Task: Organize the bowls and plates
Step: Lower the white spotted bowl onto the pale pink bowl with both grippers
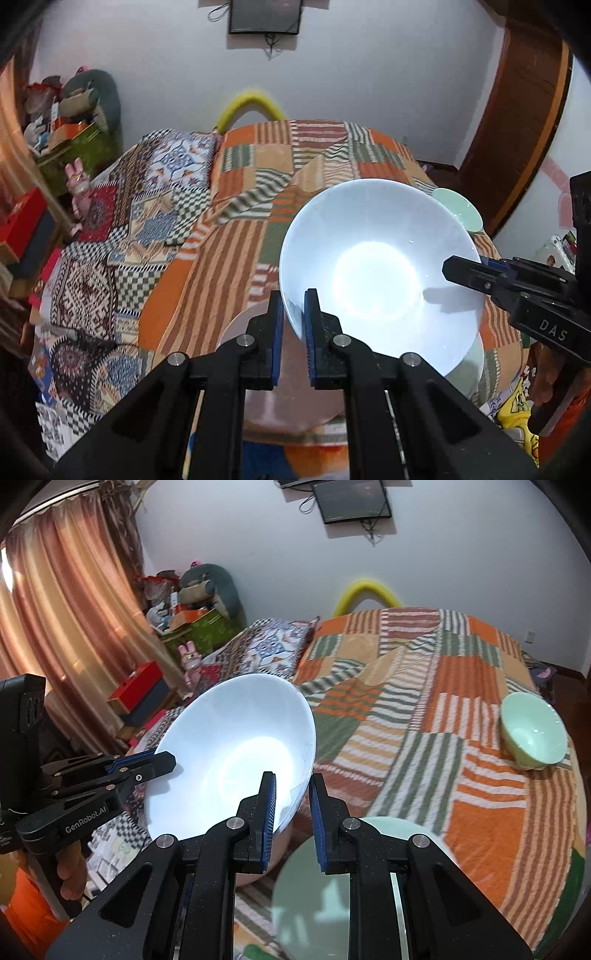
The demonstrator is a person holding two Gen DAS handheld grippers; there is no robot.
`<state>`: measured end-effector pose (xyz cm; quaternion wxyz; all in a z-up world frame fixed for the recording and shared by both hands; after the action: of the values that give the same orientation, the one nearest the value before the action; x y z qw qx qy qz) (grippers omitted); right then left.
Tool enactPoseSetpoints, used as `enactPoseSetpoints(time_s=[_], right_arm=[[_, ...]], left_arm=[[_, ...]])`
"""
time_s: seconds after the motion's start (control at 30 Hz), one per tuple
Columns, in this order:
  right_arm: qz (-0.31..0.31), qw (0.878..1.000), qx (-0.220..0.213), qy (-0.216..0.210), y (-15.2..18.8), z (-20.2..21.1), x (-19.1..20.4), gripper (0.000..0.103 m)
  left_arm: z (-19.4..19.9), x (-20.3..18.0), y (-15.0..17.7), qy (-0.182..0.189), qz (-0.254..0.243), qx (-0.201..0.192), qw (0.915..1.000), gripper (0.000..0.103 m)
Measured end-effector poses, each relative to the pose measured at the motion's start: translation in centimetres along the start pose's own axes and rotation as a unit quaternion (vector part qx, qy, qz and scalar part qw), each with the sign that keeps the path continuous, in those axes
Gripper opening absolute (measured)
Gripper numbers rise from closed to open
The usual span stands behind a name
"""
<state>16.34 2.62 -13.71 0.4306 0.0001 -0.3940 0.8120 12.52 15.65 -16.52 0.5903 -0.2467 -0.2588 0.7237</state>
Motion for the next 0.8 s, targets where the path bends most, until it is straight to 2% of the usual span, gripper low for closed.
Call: enactPoseSetpoints(time_s=[0.43,0.8], right_arm=[[0.022,0.998,0.049,-0.025,3.1,-3.8,3.7,0.017],[0.027,0.996,0.087,-0.020,5.1,-6.3,4.2,0.017]], left_arm=[[-0.5,4.7,4.5,-0.023,0.044,0.030,0.9983,0.010],[-3.1,6.1,7.1,-0.034,0.055,0.061,0.9960,0.010]])
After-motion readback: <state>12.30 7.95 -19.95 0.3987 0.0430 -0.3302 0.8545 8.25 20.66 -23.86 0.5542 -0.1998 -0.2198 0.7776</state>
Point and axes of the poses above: each gripper's, at about its wrist camera, not at the fingertips, and z roughly against the way its jaws point, x to its left, y to its underside, the point moved 7 cm from there along -z, roughly the way its jaws point, and after that the axes turned 4 degrees about -z, right-handed, at the moved point
